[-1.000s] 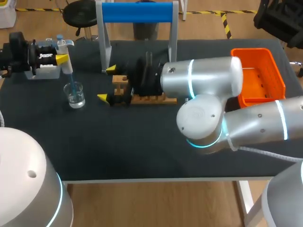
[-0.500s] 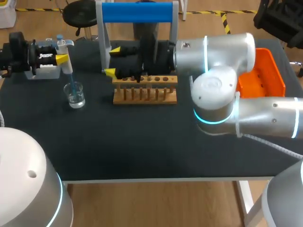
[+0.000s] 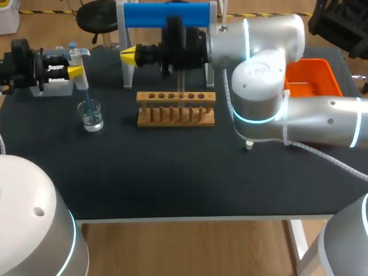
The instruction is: Invert the test tube, pick up the pipette, mount the tip to pipette, aspirate from beaker and dispense into the tube, eject the tip, return the pipette, and cap with the stopper.
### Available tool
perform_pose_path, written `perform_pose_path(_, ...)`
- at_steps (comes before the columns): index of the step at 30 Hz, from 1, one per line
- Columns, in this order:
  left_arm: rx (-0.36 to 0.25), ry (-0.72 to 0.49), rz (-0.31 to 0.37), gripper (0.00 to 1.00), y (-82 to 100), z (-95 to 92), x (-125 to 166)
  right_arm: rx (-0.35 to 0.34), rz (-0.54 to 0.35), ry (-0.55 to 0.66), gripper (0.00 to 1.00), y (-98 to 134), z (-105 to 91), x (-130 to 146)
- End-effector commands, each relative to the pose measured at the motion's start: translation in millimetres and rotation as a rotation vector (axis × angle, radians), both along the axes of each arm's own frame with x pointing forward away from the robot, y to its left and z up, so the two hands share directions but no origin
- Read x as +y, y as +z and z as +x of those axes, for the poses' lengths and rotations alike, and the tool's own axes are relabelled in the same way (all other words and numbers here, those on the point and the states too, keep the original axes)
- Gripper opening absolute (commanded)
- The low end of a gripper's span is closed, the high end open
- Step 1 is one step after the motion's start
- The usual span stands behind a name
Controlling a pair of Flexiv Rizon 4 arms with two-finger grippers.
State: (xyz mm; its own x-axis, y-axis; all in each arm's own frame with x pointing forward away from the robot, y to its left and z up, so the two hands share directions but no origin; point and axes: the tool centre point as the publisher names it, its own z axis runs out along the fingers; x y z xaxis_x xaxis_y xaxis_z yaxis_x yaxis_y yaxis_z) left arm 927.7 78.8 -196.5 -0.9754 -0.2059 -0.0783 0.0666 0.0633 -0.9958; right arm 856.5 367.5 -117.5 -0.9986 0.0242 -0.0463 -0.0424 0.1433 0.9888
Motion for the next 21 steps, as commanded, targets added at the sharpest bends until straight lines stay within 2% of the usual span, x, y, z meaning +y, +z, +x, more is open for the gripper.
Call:
perform_pose_path(1, -0.002, 0.000, -0.001, 0.00, -0.3, -0.3, 0.4, 0.016, 0.017, 0.040, 0.00, 4.3, 8.3, 14.2)
perform_pose_path(11, -0.002, 0.000, -0.001, 0.00, -0.3, -0.3, 0.4, 0.052, 0.079, 0.051, 0.00, 18.8, 16.6, 43.0)
perform_pose_path(21, -0.002, 0.000, -0.001, 0.00, -0.3, -0.3, 0.4, 0.053, 0.131, 0.042, 0.00, 23.8, 24.4, 75.5)
